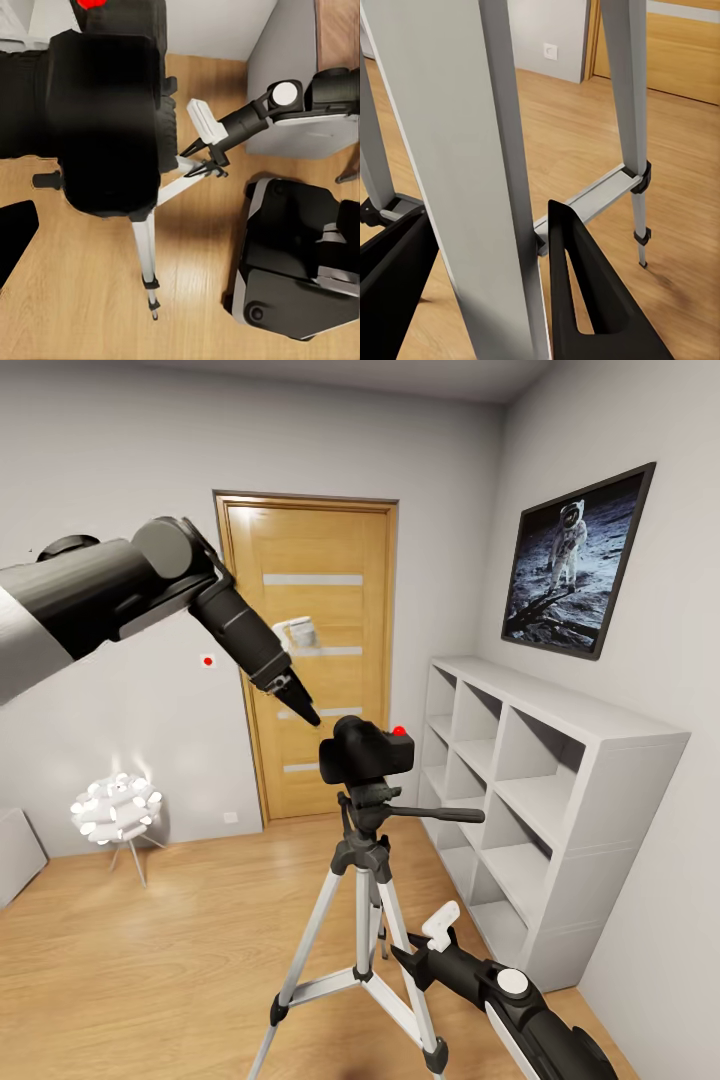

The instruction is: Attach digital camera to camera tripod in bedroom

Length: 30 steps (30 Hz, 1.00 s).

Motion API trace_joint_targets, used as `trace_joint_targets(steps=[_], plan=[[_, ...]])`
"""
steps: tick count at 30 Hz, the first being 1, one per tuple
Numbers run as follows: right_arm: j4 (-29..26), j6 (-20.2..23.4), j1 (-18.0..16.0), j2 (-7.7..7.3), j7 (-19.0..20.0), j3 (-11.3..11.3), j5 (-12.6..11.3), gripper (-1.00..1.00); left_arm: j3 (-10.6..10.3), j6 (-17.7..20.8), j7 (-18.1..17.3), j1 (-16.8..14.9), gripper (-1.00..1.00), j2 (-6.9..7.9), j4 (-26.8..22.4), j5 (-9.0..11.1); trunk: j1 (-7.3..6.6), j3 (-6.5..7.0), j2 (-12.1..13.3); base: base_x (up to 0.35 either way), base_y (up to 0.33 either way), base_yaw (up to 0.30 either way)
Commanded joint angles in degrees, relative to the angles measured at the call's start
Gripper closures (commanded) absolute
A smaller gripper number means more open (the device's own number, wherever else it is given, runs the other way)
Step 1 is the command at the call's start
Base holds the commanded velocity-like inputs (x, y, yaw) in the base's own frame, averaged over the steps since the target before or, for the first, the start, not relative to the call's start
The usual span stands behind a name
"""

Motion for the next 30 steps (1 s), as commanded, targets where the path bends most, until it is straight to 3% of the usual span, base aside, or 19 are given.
trace_joint_targets(steps=[1,5,8,9,10,11,12,16,21,30], plan=[[-0.01,0.47,0.0,-0.04,0.06,0.27,-0.13,1.0,1.75,0.67,-0.11,0.31,-1.0,1.1,-0.29,0.2,0.03,-0.04,-0.03,0.0,0.0,0.0],[0.0,0.46,0.0,-0.04,0.06,0.27,-0.14,1.0,5.96,0.74,-0.11,2.18,-1.0,3.33,-0.56,0.49,0.03,-0.04,-0.03,0.0,0.0,0.0],[0.01,0.46,0.0,-0.04,0.06,0.29,-0.14,1.0,10.37,0.78,-0.08,4.2,-1.0,4.96,-0.65,0.52,0.03,-0.04,-0.03,0.0,0.0,0.0],[0.01,0.46,0.0,-0.04,0.06,0.29,-0.14,1.0,10.37,0.78,-0.08,4.2,-1.0,4.96,-0.65,0.52,0.03,-0.04,-0.03,0.0,0.0,0.0],[0.01,0.46,0.0,-0.03,0.06,0.31,-0.14,-1.0,11.94,0.79,-0.05,4.97,-1.0,5.44,-0.67,0.48,0.03,-0.04,-0.03,0.0,0.0,0.0],[0.01,0.47,0.0,-0.03,0.06,0.33,-0.14,-1.0,14.94,0.8,-0.02,6.54,-1.0,6.25,-0.73,0.38,0.03,-0.04,-0.03,0.0,0.0,0.0],[-0.01,0.47,0.0,-0.03,0.06,0.34,-0.14,-1.0,16.26,0.82,-0.01,7.28,-1.0,6.54,-0.75,0.32,0.03,-0.04,-0.03,0.0,0.0,0.0],[-0.02,0.47,0.0,-0.03,0.06,0.35,-0.14,-1.0,19.65,1.06,0.17,9.33,-1.0,7.24,-0.8,0.18,0.03,-0.04,-0.03,0.0,0.0,0.0],[-0.06,0.46,0.0,-0.09,0.06,0.35,-0.14,-1.0,21.17,1.28,0.32,10.35,-1.0,7.56,-0.82,0.08,0.03,-0.04,-0.03,0.0,0.0,0.0],[-0.07,0.46,0.0,-0.12,0.06,0.36,-0.14,-1.0,21.94,1.22,0.43,11.1,-1.0,7.98,-0.77,0.06,0.03,-0.04,-0.03,0.0,0.0,0.0]])
